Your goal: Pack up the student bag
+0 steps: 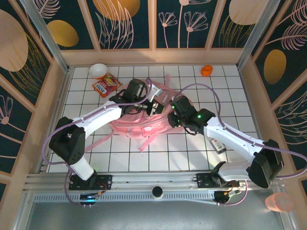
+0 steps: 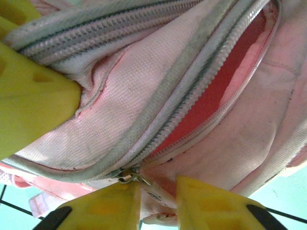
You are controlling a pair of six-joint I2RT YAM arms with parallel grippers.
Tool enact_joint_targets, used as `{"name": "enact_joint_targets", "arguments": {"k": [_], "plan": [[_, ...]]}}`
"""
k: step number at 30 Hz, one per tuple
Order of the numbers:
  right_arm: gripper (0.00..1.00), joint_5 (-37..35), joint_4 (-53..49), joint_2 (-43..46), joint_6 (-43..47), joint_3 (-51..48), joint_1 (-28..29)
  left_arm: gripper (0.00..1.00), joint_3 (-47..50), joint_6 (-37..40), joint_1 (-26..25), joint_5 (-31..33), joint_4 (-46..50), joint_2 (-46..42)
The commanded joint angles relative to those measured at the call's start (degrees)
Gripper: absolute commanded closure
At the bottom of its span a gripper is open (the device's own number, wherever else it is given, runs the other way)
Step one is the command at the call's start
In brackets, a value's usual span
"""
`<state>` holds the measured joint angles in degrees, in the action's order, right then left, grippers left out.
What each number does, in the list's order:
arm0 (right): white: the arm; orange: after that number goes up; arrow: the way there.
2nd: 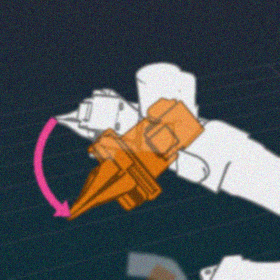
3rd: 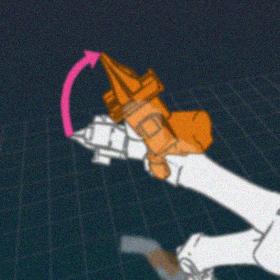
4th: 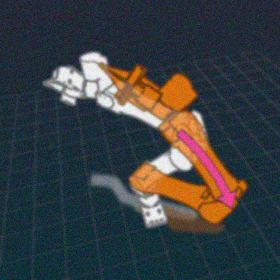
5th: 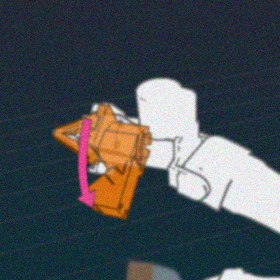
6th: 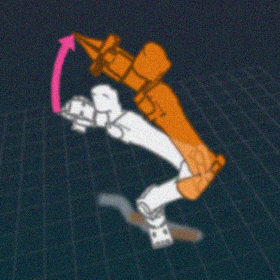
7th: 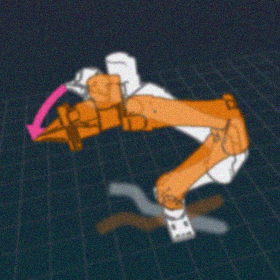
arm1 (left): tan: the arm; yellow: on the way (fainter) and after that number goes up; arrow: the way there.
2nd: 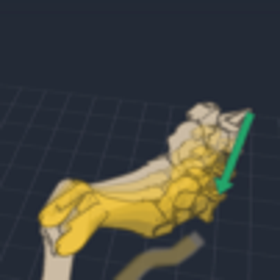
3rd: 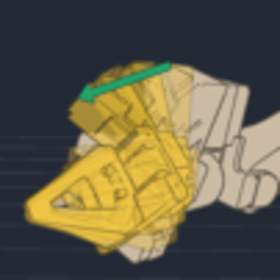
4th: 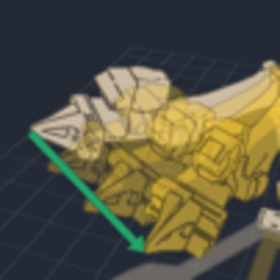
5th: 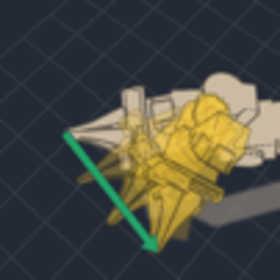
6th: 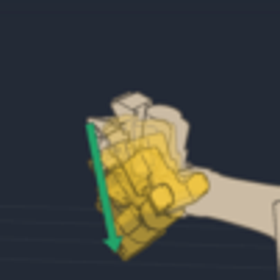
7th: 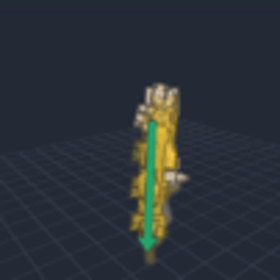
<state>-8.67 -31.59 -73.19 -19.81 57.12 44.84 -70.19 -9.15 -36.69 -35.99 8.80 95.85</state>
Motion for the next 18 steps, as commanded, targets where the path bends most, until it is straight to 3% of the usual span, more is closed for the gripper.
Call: {"name": "enact_joint_targets", "arguments": {"k": [1, 5, 9, 14, 18], "plan": [[0.77, 0.52, 2.46, -0.47, -0.04, 0.46, -0.1, 1.0, -2.21, -1.34, 0.39, -3.04, -1.37, 0.04], [0.77, 2.16, 2.87, -1.4, -0.23, -0.5, -0.17, 1.0, -2.14, -1.16, 0.36, -3.04, -1.15, -0.06], [0.88, 3.33, 3.01, -1.04, 0.59, -0.93, -0.71, 1.0, -1.88, -0.88, 0.34, -2.86, -0.98, -0.14], [0.75, 6.73, 3.88, -0.63, 1.54, -1.83, -2.01, 1.0, -2.0, -1.13, 0.38, -2.95, -1.39, -0.23], [0.74, 7.44, 5.71, -1.02, 1.46, -3.03, -2.47, 1.0, -2.1, -1.4, 0.39, -3.21, -1.68, -0.45]]}}
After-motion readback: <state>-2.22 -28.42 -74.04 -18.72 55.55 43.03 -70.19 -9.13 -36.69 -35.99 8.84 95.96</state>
